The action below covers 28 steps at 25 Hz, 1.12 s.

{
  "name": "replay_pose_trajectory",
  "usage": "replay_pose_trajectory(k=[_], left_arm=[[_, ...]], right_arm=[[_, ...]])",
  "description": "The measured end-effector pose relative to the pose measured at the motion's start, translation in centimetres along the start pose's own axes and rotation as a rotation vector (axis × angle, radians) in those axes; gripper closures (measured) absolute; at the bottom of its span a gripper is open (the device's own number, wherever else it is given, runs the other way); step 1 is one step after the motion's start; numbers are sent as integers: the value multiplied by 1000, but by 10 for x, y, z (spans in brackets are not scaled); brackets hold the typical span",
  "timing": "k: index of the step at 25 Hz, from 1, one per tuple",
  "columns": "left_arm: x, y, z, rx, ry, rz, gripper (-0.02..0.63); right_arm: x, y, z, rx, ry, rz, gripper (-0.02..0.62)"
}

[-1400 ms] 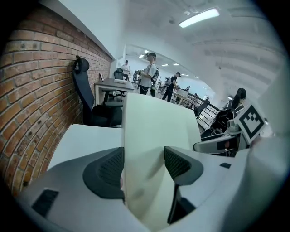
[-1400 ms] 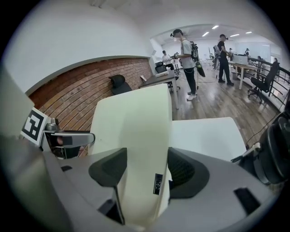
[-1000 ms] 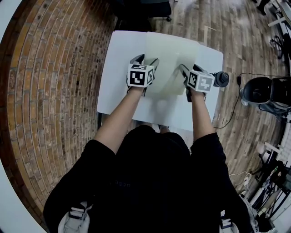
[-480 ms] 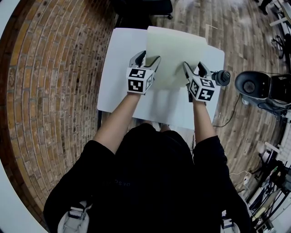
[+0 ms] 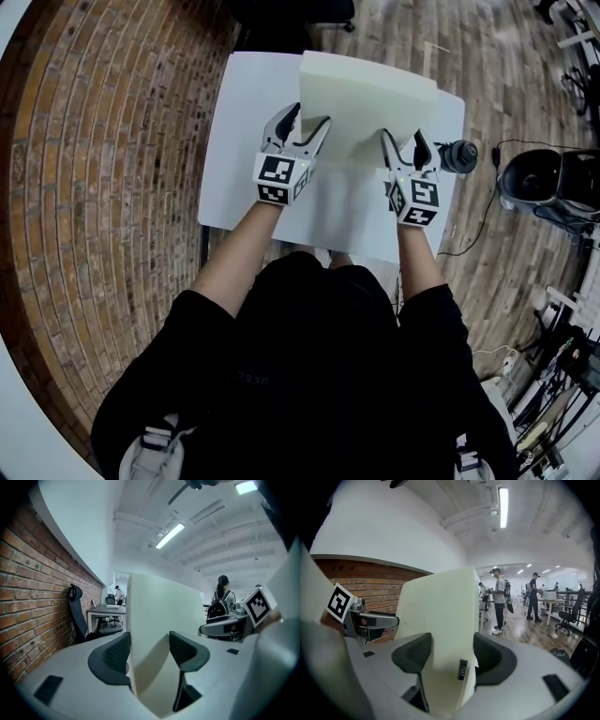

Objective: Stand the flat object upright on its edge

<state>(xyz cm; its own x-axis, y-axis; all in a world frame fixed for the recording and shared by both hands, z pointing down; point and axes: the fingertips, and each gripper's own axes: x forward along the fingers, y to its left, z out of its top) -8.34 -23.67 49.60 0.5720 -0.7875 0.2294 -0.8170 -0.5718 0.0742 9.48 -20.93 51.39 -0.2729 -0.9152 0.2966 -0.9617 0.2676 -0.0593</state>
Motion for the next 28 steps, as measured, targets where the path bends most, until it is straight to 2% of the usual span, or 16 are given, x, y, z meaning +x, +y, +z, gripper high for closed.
replay_pose_trajectory(k=[7, 11, 19, 25, 28], left_arm=[[-5, -6, -7, 58, -65, -19, 333], [-8, -10, -11, 64, -97, -20, 334], [-14, -9, -25, 109, -99, -10, 334], [-24, -8, -46, 124, -97, -21, 334], [-30, -10, -50, 129, -85, -19, 334]], right_arm=[[-9, 4, -6, -71, -49, -15, 305], [-13, 6, -12, -117, -59, -30, 305], [-19, 14, -39, -192, -30, -38, 311], [-26, 26, -51, -208, -34, -21, 311], [-31, 28, -51, -177, -36, -12, 313]])
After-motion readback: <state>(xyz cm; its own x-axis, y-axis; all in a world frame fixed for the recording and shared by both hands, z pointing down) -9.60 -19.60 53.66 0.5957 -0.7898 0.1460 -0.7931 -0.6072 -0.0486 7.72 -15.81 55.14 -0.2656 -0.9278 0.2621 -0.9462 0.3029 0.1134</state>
